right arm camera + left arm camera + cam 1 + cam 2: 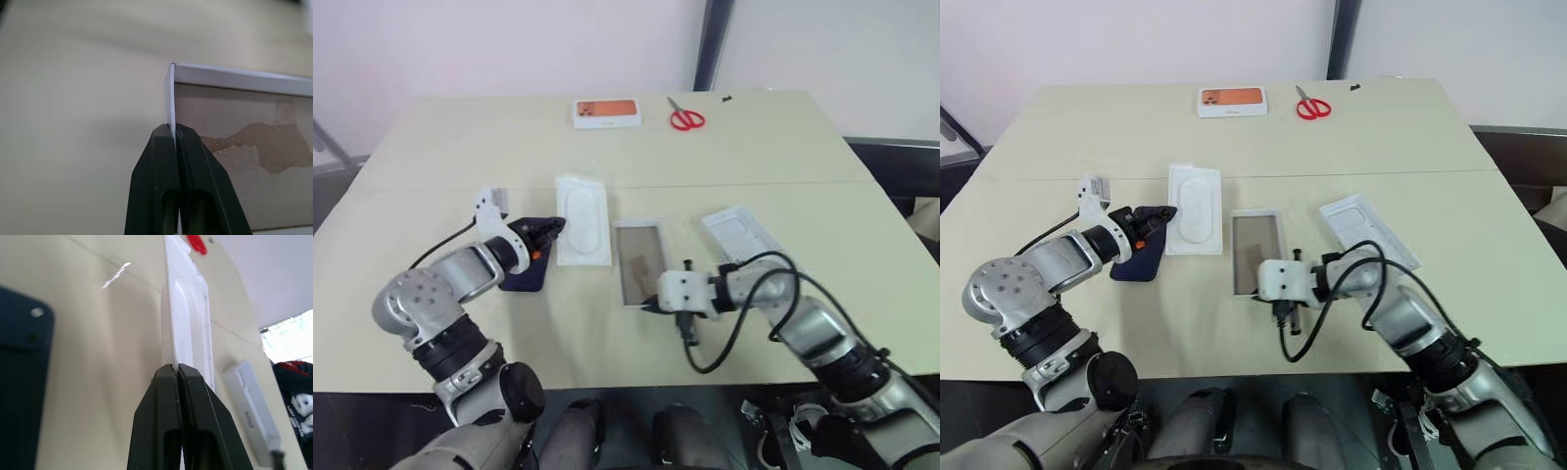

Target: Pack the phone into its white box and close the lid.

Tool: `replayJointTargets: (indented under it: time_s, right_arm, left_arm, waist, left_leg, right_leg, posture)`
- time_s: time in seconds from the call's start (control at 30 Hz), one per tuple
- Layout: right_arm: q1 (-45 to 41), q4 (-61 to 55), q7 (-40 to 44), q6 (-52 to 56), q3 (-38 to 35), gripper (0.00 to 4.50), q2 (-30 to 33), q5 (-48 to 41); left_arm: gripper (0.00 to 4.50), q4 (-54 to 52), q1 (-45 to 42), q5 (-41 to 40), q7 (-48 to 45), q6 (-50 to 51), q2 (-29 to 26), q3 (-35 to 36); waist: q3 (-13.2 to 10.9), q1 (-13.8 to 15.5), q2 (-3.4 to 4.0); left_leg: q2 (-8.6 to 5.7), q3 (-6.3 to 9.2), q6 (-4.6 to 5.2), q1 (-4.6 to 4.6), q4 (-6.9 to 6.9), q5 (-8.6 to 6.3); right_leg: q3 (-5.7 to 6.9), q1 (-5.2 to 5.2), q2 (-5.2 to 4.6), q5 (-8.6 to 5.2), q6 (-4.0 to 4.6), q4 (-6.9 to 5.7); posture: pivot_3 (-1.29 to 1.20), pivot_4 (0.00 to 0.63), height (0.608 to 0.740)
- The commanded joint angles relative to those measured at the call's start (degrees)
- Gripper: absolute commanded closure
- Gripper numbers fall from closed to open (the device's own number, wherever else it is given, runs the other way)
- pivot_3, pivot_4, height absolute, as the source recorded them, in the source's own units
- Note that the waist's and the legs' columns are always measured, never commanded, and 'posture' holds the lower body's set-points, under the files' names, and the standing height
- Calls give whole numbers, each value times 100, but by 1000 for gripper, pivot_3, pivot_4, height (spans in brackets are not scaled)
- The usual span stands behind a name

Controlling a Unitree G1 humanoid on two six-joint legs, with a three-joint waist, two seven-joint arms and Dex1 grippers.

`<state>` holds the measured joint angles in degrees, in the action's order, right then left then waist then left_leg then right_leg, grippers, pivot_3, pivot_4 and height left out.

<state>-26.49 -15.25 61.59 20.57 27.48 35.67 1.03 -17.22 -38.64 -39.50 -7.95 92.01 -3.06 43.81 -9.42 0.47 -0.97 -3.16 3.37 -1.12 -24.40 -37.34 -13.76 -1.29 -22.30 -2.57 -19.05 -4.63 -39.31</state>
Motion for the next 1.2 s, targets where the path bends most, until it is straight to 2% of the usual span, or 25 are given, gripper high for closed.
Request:
replayJointTargets:
  time_s: [0.03,0.2,0.3,0.43,0.57,0.73,1.1,1.2]
  right_arm:
    - [-254,-90,-136,263,159,4465,-165,263]
    - [-437,217,-317,453,262,4465,-464,455]
    - [-431,189,-380,297,197,3610,-564,433]
    - [-337,-77,-271,110,-311,1590,-411,33]
    - [-49,-478,71,222,-1027,1590,84,-604]
    - [404,-742,54,548,-1820,1590,510,-1163]
    - [550,-737,-329,522,-1941,1590,539,-1202]
    - [548,-690,-366,464,-1918,1533,544,-1195]
  left_arm:
    - [4500,-145,-54,-278,141,49,-39,100]
    - [4500,-142,-9,-536,362,49,-8,122]
    - [4500,-160,31,-718,534,49,73,124]
    - [4500,-235,119,-1037,843,49,243,16]
    - [4500,-291,284,-1348,1337,49,498,-240]
    - [4500,-334,532,-1604,2070,49,935,-527]
    - [4500,-193,650,-1887,2769,49,1105,-770]
    - [3573,-183,659,-2029,2787,49,1091,-758]
  waist:
    - [0,3,-1]
    - [0,7,-1]
    - [0,5,-1]
    - [0,14,-1]
    - [-1,31,-2]
    - [-1,22,-3]
    - [-2,29,-4]
    - [-2,27,-4]
  left_leg:
    - [0,0,0,0,-1,0]
    - [0,1,-1,0,-2,0]
    - [0,2,-1,0,0,1]
    - [-1,1,-1,0,-2,1]
    - [-1,1,-1,0,-2,0]
    - [-1,1,11,0,0,-7]
    - [0,-2,8,0,-2,-5]
    - [-1,-2,3,-1,-4,-2]
  right_leg:
    - [0,0,0,0,0,0]
    - [1,1,0,0,0,0]
    - [1,-1,0,0,0,-1]
    - [1,0,0,0,0,0]
    - [1,4,-2,0,0,1]
    - [0,4,-1,0,0,1]
    - [-3,3,1,0,0,-1]
    - [-3,6,0,0,0,1]
  posture:
    - [0,150,740]
    - [0,150,740]
    - [0,150,740]
    - [0,150,740]
    - [0,150,740]
    - [0,150,740]
    - [0,150,740]
    - [0,150,740]
